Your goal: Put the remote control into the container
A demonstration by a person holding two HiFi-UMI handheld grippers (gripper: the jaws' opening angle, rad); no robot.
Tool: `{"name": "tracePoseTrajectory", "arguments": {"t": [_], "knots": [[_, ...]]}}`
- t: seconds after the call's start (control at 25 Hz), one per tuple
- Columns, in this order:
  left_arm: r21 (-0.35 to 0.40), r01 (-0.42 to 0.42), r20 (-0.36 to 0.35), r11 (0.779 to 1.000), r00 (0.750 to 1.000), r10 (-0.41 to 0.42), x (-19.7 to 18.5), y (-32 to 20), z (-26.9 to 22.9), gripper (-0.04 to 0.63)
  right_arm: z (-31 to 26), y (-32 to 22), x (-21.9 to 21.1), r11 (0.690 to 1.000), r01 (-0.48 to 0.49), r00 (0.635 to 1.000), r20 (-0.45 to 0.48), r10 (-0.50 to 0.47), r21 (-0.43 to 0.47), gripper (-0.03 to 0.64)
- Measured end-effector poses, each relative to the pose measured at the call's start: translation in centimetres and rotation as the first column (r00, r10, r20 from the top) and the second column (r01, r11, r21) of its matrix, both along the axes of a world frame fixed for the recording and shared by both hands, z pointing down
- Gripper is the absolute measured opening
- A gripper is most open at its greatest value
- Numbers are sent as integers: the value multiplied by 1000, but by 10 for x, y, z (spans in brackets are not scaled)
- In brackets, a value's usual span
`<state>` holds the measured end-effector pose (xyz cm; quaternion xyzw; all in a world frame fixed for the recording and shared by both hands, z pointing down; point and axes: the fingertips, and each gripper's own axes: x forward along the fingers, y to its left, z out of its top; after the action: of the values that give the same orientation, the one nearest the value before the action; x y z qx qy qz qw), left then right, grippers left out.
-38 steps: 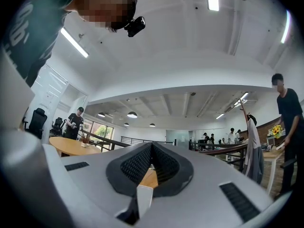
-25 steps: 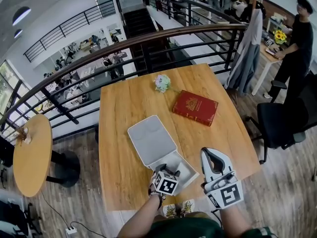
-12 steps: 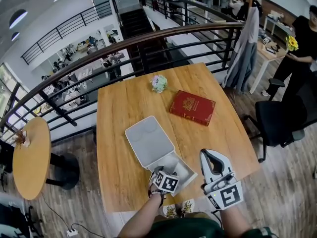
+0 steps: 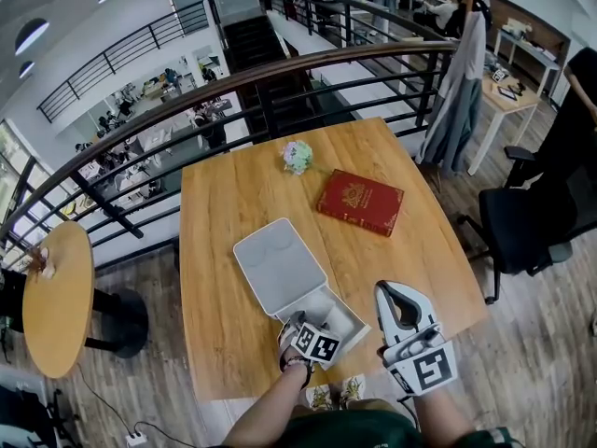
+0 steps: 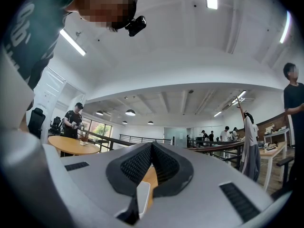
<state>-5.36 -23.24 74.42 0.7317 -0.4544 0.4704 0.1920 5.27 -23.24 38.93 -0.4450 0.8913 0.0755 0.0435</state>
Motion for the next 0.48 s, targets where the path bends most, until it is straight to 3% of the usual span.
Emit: {"name": "tracePoseTrajectory", "arguments": {"t": [0.48], "knots": [[70, -66, 73, 995, 996, 61, 3, -1, 6, 295, 2, 0, 9, 1000, -21, 1000, -4, 21, -7, 18]]}}
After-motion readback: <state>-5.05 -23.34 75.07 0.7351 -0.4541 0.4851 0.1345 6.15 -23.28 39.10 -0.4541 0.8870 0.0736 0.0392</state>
